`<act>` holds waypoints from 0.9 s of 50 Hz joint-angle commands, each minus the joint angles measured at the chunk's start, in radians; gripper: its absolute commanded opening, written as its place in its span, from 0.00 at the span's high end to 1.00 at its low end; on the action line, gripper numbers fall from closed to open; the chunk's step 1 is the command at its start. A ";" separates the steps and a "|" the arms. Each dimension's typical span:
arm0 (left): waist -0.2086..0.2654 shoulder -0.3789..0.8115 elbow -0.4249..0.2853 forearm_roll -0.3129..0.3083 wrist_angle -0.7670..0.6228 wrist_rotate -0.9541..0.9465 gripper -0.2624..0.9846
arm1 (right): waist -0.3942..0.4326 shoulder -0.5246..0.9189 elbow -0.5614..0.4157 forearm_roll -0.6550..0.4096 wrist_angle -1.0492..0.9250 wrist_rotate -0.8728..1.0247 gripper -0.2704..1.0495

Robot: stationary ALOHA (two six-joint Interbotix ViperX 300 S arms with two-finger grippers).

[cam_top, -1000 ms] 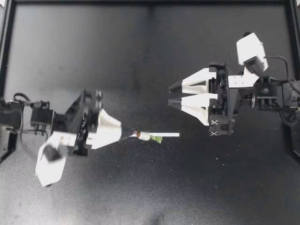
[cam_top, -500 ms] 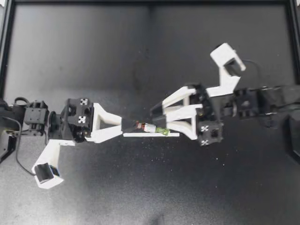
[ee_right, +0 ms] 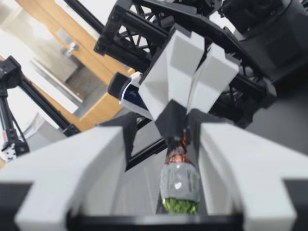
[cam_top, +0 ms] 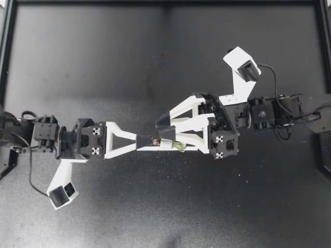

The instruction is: Pick up the candy and unwrap it.

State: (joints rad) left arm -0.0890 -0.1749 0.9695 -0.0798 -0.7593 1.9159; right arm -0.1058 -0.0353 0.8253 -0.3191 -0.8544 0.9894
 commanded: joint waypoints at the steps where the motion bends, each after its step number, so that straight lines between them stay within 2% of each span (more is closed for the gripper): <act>1: 0.000 -0.021 -0.006 0.000 -0.018 0.000 0.94 | -0.008 -0.002 -0.008 -0.002 -0.011 0.017 0.40; 28: 0.000 -0.038 -0.003 0.002 -0.043 0.000 0.94 | -0.009 0.029 -0.003 -0.006 -0.011 0.074 0.40; 36: 0.002 -0.037 -0.005 0.002 -0.046 0.002 0.94 | -0.009 0.041 -0.011 -0.060 -0.020 0.127 0.42; 41: 0.002 -0.037 -0.003 0.002 -0.049 0.002 0.94 | -0.011 0.048 -0.021 -0.098 -0.032 0.146 0.46; 45: 0.002 -0.037 -0.005 0.002 -0.052 0.002 0.94 | -0.011 0.055 -0.032 -0.120 -0.034 0.150 0.54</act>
State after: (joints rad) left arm -0.0890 -0.1948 0.9756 -0.0798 -0.7992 1.9190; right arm -0.1074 0.0276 0.8207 -0.4234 -0.8759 1.1382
